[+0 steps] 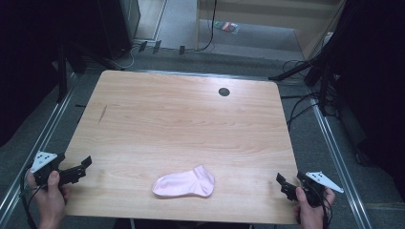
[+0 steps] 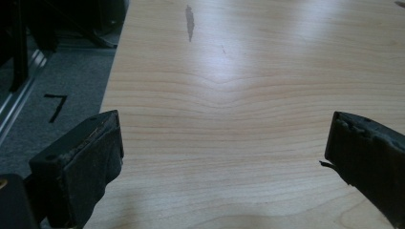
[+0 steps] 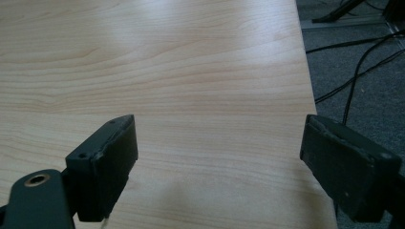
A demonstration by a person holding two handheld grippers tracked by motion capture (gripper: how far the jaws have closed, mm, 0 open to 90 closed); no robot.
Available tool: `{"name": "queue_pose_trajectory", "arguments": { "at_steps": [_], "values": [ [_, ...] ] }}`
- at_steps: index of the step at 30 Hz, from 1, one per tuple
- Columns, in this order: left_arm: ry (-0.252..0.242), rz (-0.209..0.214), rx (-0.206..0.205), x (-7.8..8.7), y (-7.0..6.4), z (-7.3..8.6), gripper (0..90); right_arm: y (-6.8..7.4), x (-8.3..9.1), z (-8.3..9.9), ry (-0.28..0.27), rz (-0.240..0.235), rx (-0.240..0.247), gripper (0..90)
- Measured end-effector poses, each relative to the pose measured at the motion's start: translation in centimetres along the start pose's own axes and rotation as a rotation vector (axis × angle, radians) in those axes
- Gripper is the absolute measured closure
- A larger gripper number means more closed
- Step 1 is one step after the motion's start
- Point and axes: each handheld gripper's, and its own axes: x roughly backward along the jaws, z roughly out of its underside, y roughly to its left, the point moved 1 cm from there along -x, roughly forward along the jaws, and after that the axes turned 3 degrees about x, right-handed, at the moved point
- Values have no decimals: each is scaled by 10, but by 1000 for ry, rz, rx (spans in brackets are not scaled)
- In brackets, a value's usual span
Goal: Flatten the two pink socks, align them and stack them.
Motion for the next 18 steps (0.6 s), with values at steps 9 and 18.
{"name": "queue_pose_trajectory", "arguments": {
  "at_steps": [9,18],
  "values": [
    [2,10,-10,-4,-3,2,0,-1,0,0,-2,-2,-10,128],
    [20,32,7,-6,-2,2,0,-2,0,0,1,-4,-26,129]
  ]
}}
